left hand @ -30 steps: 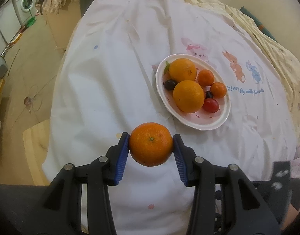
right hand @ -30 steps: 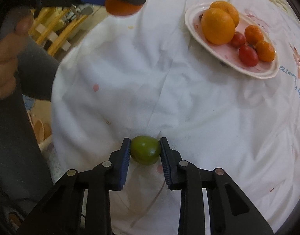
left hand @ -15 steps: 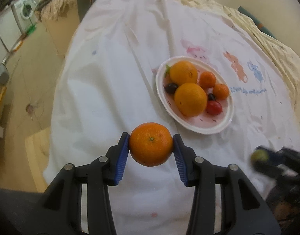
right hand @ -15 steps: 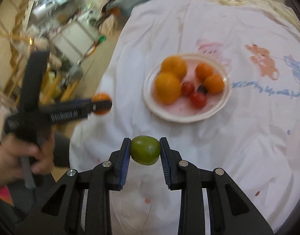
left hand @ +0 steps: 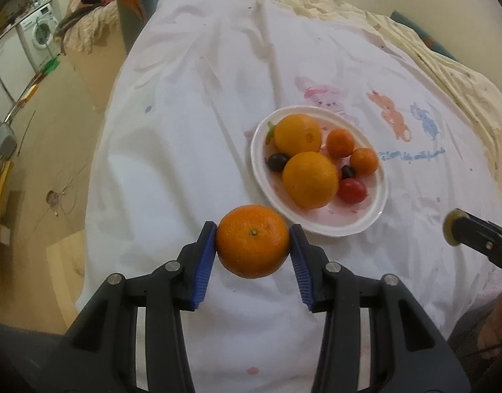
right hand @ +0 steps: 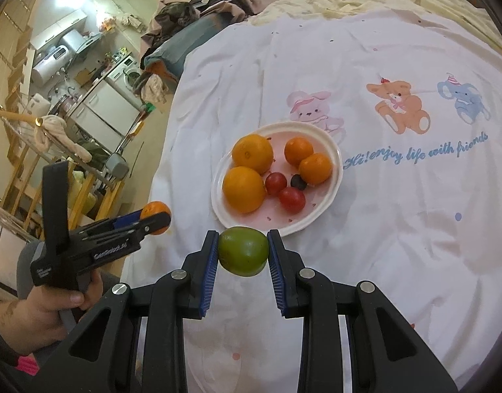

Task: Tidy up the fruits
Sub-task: 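Carry the tangerine and green tomato with both grippers onto the pink plate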

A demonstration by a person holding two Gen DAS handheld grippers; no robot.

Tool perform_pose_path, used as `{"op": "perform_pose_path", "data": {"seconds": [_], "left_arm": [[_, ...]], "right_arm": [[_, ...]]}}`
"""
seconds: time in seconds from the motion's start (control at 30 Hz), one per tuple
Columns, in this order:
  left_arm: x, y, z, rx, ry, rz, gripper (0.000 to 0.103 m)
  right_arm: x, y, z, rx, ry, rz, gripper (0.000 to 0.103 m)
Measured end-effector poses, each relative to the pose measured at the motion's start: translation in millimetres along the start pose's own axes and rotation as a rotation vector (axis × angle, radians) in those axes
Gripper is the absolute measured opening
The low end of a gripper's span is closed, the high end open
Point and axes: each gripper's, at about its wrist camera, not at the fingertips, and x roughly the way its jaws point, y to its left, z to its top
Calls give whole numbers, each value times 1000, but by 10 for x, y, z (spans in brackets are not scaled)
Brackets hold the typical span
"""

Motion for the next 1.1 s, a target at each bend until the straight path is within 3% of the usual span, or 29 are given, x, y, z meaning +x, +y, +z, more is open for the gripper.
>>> {"op": "perform_pose_path", "data": {"seconds": [0.33,0.67,0.83,0.93,1.1], "left_arm": [[-177,-163,553,50,-47,-19,40],[318,-147,932,-2,18,-15,40],[604,-106,903,-25,80,-14,40],[681,-134,915,-37,102,-49,40],[777,-362,1000,7,89,-102,40]], "right_arm": [[41,-129,455,14,-25,-14,31],[383,-333,763,44,11,-18,31],[661,-363,738,43,60,1,31],[812,-375,661,42,101,15,31],[970,-403,549,54,152,38,31]]}}
